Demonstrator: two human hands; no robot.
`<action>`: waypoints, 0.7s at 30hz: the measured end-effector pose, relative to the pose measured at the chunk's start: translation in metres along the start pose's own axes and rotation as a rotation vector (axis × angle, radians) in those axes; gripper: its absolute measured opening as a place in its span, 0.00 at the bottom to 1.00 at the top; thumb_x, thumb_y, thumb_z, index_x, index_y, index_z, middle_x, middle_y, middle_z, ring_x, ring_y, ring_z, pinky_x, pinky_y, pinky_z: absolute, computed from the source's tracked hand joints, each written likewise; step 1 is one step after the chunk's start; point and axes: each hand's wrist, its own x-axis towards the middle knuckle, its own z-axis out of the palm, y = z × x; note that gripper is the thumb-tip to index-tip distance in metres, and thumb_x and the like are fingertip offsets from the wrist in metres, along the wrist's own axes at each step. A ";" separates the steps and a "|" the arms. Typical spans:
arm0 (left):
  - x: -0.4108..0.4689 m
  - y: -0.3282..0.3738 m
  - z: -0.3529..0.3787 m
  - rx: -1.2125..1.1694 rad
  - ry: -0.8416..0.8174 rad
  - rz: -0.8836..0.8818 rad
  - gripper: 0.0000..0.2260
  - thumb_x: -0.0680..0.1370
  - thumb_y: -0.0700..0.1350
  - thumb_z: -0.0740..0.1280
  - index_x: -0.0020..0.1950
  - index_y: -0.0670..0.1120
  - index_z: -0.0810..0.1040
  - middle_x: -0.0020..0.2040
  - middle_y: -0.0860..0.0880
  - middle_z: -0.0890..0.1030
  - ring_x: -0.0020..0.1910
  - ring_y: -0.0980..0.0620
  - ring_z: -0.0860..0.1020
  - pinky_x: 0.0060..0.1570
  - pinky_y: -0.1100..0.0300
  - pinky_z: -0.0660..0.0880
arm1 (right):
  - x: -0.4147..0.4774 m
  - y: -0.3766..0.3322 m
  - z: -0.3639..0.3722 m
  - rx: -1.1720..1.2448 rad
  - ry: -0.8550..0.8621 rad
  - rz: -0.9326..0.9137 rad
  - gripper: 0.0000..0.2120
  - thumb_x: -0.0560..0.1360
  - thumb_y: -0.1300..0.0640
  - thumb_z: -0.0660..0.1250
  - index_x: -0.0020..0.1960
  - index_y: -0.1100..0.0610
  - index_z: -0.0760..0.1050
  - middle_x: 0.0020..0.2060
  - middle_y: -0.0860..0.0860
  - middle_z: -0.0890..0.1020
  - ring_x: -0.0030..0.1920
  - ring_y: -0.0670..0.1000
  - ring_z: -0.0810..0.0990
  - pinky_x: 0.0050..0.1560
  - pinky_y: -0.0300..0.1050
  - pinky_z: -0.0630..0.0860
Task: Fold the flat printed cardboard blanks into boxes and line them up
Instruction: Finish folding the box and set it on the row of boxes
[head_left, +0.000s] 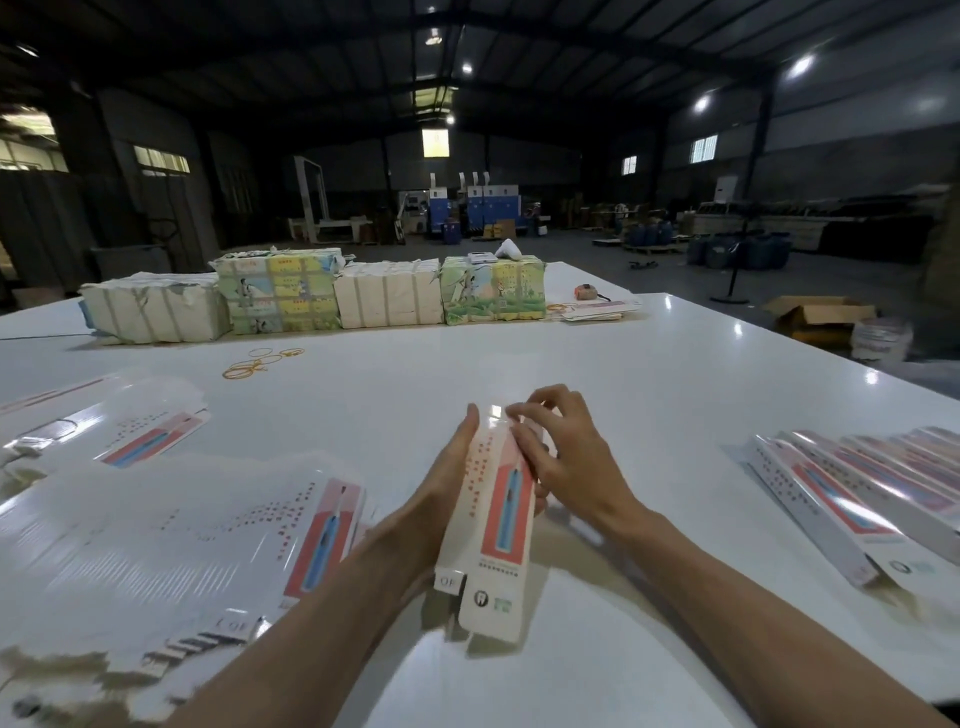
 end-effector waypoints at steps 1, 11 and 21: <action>0.001 -0.002 -0.001 0.007 0.015 0.011 0.30 0.82 0.69 0.54 0.45 0.48 0.84 0.43 0.41 0.85 0.34 0.45 0.85 0.36 0.57 0.82 | -0.001 -0.001 0.001 0.002 -0.041 0.014 0.16 0.85 0.48 0.63 0.68 0.52 0.79 0.60 0.44 0.71 0.60 0.48 0.80 0.51 0.46 0.85; 0.000 -0.010 -0.005 -0.101 -0.121 -0.023 0.28 0.84 0.66 0.57 0.61 0.43 0.81 0.53 0.36 0.85 0.45 0.37 0.86 0.46 0.48 0.84 | 0.010 -0.013 -0.009 0.253 -0.040 0.158 0.05 0.82 0.56 0.70 0.49 0.56 0.83 0.59 0.48 0.78 0.58 0.47 0.80 0.52 0.40 0.82; 0.005 -0.003 0.000 -0.004 -0.233 -0.018 0.35 0.81 0.70 0.51 0.65 0.43 0.79 0.55 0.41 0.86 0.45 0.42 0.86 0.46 0.50 0.84 | 0.016 -0.016 -0.028 0.606 -0.104 0.352 0.10 0.81 0.57 0.72 0.48 0.63 0.87 0.64 0.46 0.80 0.55 0.54 0.84 0.54 0.48 0.81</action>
